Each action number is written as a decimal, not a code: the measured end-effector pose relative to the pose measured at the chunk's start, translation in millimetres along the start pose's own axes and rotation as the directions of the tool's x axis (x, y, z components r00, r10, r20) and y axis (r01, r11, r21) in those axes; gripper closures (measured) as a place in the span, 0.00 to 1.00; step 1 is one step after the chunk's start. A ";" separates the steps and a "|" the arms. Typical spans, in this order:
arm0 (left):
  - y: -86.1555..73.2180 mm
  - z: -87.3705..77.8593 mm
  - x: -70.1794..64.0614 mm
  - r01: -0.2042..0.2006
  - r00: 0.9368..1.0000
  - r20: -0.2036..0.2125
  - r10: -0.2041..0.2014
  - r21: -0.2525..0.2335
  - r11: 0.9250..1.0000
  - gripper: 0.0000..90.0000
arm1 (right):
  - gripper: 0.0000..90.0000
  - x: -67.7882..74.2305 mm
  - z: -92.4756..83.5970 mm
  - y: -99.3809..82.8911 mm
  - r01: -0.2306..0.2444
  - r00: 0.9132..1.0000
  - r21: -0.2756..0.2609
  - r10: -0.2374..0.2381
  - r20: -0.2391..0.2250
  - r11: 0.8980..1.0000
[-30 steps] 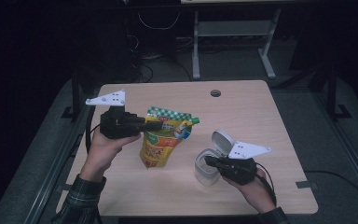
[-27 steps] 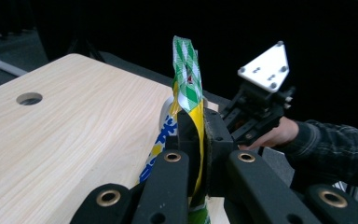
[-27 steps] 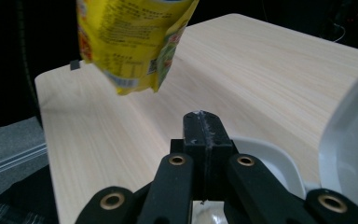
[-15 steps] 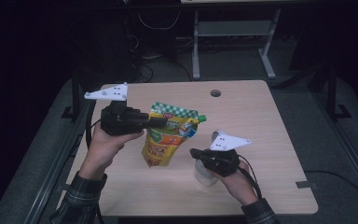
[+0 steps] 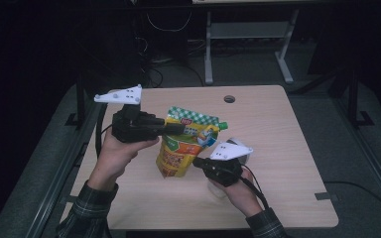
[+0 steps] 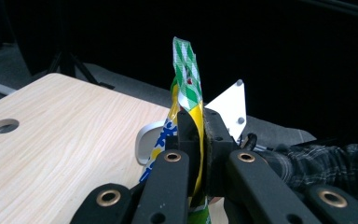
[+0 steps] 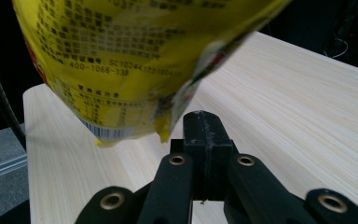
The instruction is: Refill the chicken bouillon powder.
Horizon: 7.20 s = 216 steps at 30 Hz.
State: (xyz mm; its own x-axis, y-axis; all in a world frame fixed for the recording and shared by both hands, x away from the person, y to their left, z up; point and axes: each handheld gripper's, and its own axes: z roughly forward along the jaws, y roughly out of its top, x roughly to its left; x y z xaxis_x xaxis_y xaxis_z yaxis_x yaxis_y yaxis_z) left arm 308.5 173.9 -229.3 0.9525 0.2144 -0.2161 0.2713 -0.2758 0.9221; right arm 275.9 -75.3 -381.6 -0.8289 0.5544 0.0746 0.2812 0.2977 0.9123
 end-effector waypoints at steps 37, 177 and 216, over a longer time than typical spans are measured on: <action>-13.1 45.9 6.8 0.044 0.999 -0.013 -0.043 0.080 0.996 0.98 | 1.00 40.9 36.3 -22.2 0.047 0.981 -0.065 -0.059 -0.185 0.997; 6.2 130.0 9.2 0.099 0.986 -0.163 -0.030 0.430 0.897 0.98 | 1.00 35.6 36.8 -32.3 -0.100 0.946 -0.224 0.023 -0.322 0.969; 6.4 133.2 7.7 0.103 0.986 -0.165 -0.031 0.448 0.888 0.98 | 1.00 37.0 36.6 -32.4 -0.105 0.944 -0.229 0.025 -0.329 0.968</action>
State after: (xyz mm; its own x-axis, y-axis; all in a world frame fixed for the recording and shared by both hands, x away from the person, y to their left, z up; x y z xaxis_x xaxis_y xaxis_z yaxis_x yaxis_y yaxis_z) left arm 335.9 48.9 -267.8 0.9077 0.3747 -0.1890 0.4012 -0.6427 0.6527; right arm 253.9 -35.9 -423.1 -0.9348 0.2746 0.2254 0.2484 0.0516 0.9673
